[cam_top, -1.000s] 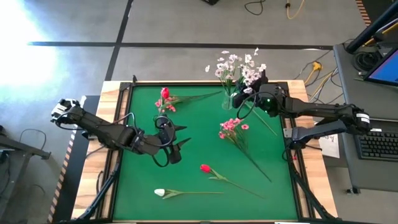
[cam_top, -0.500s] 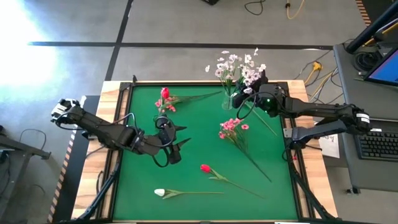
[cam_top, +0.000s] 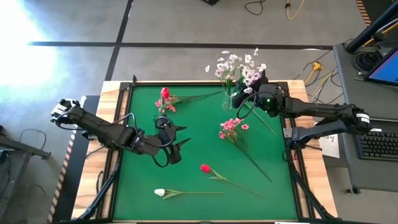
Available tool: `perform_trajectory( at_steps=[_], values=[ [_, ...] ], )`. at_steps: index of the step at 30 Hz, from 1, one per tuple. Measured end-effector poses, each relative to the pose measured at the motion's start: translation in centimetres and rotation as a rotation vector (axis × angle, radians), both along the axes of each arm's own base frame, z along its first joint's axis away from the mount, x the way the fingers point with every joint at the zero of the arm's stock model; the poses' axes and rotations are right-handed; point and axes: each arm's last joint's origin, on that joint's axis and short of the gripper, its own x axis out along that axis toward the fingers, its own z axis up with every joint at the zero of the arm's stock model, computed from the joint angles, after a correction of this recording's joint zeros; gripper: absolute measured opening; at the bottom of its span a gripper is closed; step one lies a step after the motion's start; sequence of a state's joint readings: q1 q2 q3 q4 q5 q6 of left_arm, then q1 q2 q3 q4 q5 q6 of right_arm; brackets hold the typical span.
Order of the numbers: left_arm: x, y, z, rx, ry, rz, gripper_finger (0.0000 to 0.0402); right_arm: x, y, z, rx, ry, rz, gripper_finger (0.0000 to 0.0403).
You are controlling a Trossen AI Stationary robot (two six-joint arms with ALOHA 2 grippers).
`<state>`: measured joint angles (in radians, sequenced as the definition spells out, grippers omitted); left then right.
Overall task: Sort flowers into vase by color
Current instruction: Put the white flowers into the transparent vase
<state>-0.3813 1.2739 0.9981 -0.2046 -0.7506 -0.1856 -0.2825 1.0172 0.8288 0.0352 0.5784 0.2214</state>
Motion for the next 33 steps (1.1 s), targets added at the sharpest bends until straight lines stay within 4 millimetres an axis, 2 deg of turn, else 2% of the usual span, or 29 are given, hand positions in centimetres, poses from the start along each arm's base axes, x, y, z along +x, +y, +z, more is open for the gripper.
perform_trajectory(
  at_steps=[4,14,21,33],
  values=[
    [0.0,0.0,0.0,-0.002,0.000,0.000,0.0205,0.0,0.0,0.0,0.003,-0.003,-0.008,0.0046],
    [-0.2,0.0,-0.3,-0.039,0.014,0.019,0.0205,0.9,-0.3,-1.1,0.022,0.035,-0.029,0.0138],
    [-0.2,0.0,-0.5,-0.056,0.019,0.028,0.0205,0.6,-0.2,-0.9,0.015,0.031,-0.030,0.0202],
    [-0.6,0.2,-1.1,-0.092,0.068,0.062,0.0205,-1.7,0.4,0.1,0.048,0.044,-0.036,0.0288]
  ],
)
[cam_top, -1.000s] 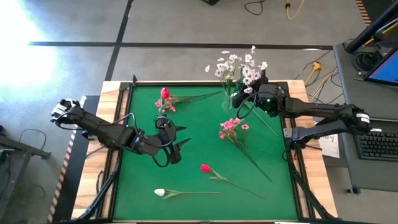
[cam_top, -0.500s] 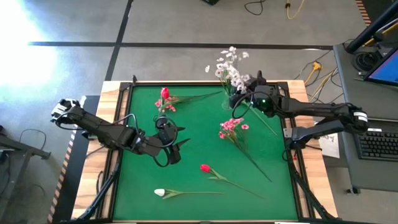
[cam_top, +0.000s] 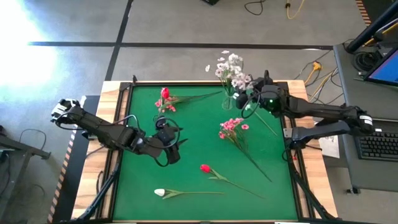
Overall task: Sort flowers into vase by color
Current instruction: Put the white flowers into the transparent vase
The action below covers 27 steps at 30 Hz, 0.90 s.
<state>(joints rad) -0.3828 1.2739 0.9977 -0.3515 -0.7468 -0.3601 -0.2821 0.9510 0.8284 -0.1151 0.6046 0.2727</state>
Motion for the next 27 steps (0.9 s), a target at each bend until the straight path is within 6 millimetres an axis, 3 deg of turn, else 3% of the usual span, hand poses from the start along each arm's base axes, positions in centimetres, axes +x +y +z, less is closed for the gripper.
perform_trajectory(
  at_steps=[12,27],
  values=[
    [-0.6,-0.3,-1.2,-0.166,0.149,-0.137,0.0205,-2.2,0.9,0.7,0.113,-0.051,0.083,0.0330],
    [-0.7,-0.9,-1.3,-0.322,0.171,-0.196,0.0205,-5.6,2.4,2.2,0.215,-0.159,0.219,0.0339]
  ],
)
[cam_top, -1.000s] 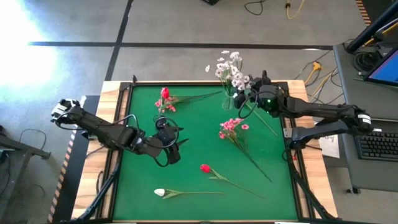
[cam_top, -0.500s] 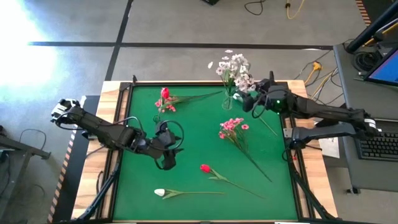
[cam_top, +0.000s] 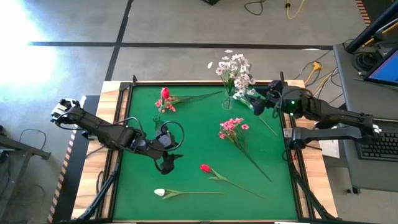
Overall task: Sort flowers into vase by color
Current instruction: Put the white flowers into the transparent vase, then put the bottom pink flowers into the green vase
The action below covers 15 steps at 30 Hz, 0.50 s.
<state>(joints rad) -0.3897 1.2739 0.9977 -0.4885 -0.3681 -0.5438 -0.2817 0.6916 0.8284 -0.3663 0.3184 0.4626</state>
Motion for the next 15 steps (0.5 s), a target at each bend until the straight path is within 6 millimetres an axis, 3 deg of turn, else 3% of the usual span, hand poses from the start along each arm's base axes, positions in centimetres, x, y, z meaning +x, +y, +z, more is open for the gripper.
perform_trajectory(
  at_steps=[7,12,15],
  values=[
    [-0.1,-0.5,-0.1,-0.066,0.027,-0.067,0.0205,-2.5,1.1,-0.2,0.160,-0.021,0.064,0.0343],
    [-0.3,-1.4,-0.3,-0.074,0.038,-0.101,0.0205,-5.9,2.1,-0.2,0.249,-0.057,0.037,0.0343],
    [-0.4,-1.8,-0.5,-0.072,0.048,-0.115,0.0205,-6.8,2.3,-0.8,0.318,-0.028,0.012,0.0343]
  ],
)
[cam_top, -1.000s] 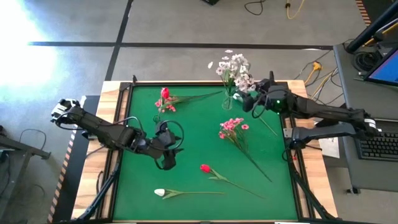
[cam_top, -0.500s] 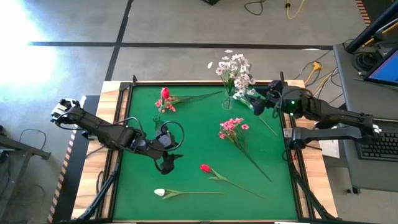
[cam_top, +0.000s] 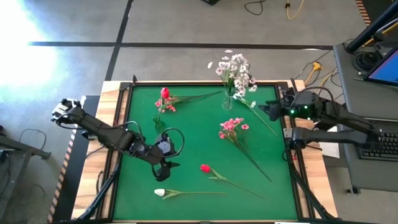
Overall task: Sort flowers into vase by color
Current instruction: Put the bottom pink flowers into the green vase
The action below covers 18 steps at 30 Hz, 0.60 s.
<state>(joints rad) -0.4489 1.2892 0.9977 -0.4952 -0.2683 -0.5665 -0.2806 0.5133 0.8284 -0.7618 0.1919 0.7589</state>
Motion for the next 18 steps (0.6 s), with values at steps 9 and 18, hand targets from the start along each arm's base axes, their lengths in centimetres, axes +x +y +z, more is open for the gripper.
perform_trajectory(
  at_steps=[9,18],
  values=[
    [-0.1,-0.4,-0.1,-0.014,0.007,0.003,0.0205,1.1,0.2,-1.1,0.102,0.101,0.053,0.0342],
    [-0.9,-1.0,-0.7,-0.075,0.097,0.001,0.0205,1.9,1.2,-2.5,0.281,0.236,0.189,0.0340]
  ],
)
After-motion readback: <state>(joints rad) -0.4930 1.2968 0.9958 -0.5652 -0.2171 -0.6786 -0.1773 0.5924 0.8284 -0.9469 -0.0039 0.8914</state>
